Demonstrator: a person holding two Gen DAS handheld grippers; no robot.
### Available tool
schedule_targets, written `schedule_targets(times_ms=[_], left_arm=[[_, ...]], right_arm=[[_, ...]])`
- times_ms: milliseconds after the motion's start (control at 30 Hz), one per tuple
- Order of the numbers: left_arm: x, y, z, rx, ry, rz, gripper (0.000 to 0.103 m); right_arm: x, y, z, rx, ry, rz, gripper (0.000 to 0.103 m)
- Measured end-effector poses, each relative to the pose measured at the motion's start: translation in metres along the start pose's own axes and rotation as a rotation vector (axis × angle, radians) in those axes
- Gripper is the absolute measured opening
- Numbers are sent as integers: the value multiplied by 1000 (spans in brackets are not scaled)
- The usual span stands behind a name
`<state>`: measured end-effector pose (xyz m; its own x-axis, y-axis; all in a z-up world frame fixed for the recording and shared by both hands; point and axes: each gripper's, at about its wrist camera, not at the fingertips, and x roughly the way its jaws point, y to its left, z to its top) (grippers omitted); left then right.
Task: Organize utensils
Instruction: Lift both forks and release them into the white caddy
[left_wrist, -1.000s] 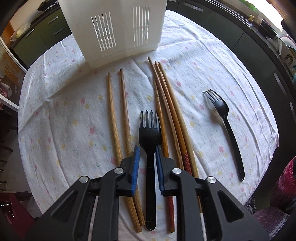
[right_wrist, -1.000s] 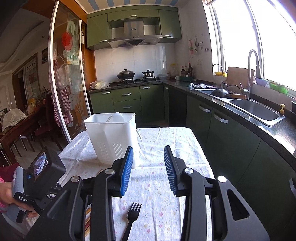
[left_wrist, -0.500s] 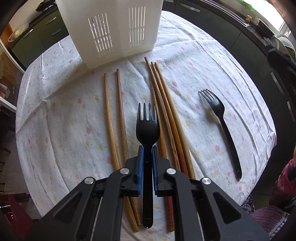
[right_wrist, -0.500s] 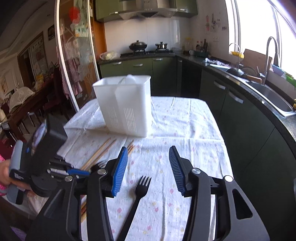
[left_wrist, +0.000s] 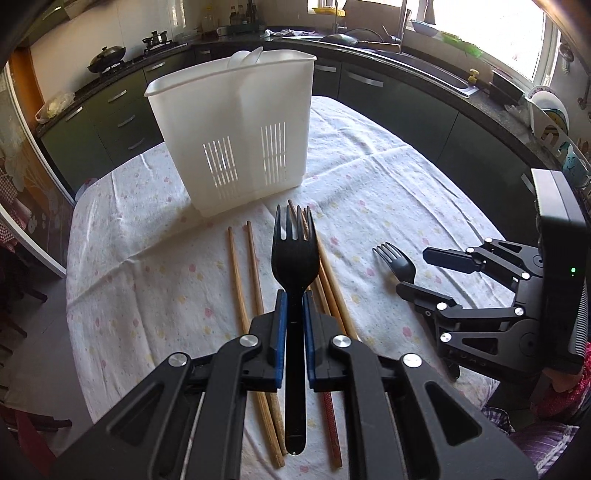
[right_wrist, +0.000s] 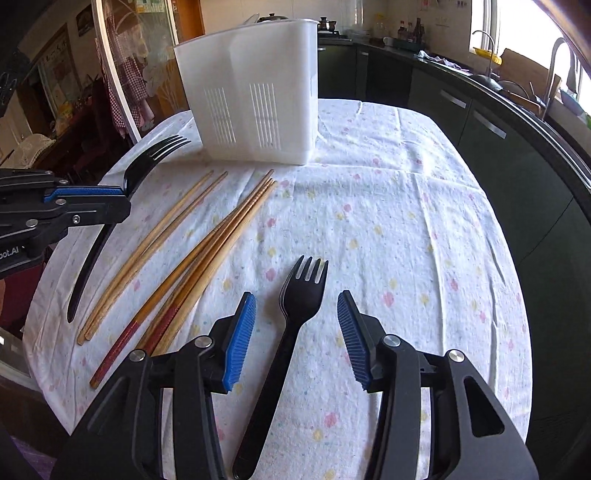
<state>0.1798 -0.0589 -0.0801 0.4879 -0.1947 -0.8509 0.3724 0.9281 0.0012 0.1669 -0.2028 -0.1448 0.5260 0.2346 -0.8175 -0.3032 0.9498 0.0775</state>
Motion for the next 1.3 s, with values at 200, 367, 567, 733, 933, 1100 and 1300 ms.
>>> schedule_targets(times_ms=[200,367,567,733,933,1100,1300], left_arm=[[-4,5,-8,-10,-11,-2,8],[-9,11,-7,-27,-38,-10,8],[-34,18,6,-52,-139,-30,8],[-68,25,34,-74,-296,-34,8],[-104,39,82,-106,-508,-37,8],[-116,52,122,-137,-688,-9,8],[-94,71,154,-168,-833,38,8]], right_arm=[[23,5,7,-7,59,-36,30],[21,1,11,5,42,-25,27],[-25,-7,28,49,-112,64,27],[-82,-9,62,61,-326,111,27],[-138,-7,119,55,-605,115,27],[-156,-2,172,55,-799,94,27],[-126,3,229,50,-873,40,27]])
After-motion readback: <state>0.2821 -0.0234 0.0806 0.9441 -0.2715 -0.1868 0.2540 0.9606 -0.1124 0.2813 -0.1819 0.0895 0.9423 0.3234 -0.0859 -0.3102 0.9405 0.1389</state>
